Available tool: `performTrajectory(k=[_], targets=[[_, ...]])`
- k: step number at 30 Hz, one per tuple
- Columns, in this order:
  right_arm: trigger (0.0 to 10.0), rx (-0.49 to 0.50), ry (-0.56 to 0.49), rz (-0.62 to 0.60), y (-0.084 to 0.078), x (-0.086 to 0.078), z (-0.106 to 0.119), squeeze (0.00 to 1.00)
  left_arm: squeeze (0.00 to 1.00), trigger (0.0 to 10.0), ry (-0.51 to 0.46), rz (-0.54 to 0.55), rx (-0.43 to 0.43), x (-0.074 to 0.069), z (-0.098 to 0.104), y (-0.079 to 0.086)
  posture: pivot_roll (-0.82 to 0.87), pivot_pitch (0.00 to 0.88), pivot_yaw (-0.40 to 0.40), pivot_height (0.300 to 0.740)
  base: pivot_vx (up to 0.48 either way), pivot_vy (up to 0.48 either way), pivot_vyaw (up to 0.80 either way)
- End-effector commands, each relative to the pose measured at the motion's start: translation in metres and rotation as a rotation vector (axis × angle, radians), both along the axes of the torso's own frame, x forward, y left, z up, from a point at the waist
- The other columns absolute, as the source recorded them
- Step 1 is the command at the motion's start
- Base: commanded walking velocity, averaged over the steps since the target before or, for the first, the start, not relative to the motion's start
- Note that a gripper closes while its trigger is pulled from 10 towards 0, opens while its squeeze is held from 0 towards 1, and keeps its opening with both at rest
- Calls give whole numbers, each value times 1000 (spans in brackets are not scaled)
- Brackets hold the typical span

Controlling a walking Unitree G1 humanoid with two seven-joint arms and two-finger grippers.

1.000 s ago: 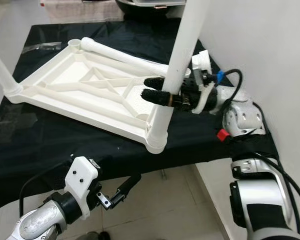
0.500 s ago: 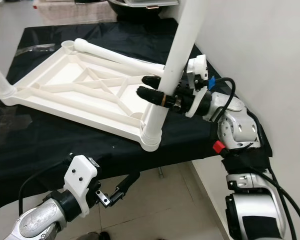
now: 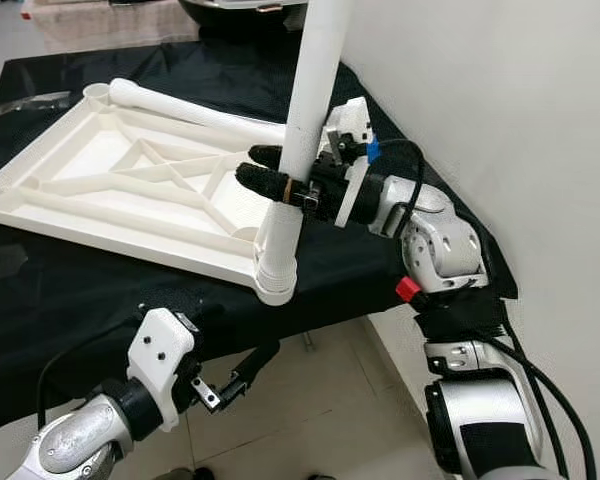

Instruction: Building children table

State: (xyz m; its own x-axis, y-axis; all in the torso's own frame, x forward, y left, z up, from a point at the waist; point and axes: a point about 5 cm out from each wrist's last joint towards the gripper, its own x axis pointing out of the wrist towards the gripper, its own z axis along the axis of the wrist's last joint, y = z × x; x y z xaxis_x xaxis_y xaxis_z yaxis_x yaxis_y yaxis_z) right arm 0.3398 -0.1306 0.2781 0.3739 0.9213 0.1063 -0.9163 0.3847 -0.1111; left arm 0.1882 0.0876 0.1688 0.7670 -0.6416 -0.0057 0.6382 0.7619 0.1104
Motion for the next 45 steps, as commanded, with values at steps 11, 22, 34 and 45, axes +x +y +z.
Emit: performTrajectory(k=[11,22,34,45], targets=[[10000,-197,155,119,7,-18,-44,0,0,10000,11,16,11,2,-4,3,114,213,-35,740,0,0,0],[10000,-242,184,-68,19,24,-43,0,0,10000,4,38,12,2,-3,5,121,219,-56,740,0,0,0],[10000,-237,178,-96,14,15,-46,0,0,10000,-18,45,20,10,-1,8,109,219,-44,740,0,0,0],[10000,-213,231,-263,11,20,-54,0,0,10000,-41,85,28,15,2,15,109,216,-41,740,0,0,0]])
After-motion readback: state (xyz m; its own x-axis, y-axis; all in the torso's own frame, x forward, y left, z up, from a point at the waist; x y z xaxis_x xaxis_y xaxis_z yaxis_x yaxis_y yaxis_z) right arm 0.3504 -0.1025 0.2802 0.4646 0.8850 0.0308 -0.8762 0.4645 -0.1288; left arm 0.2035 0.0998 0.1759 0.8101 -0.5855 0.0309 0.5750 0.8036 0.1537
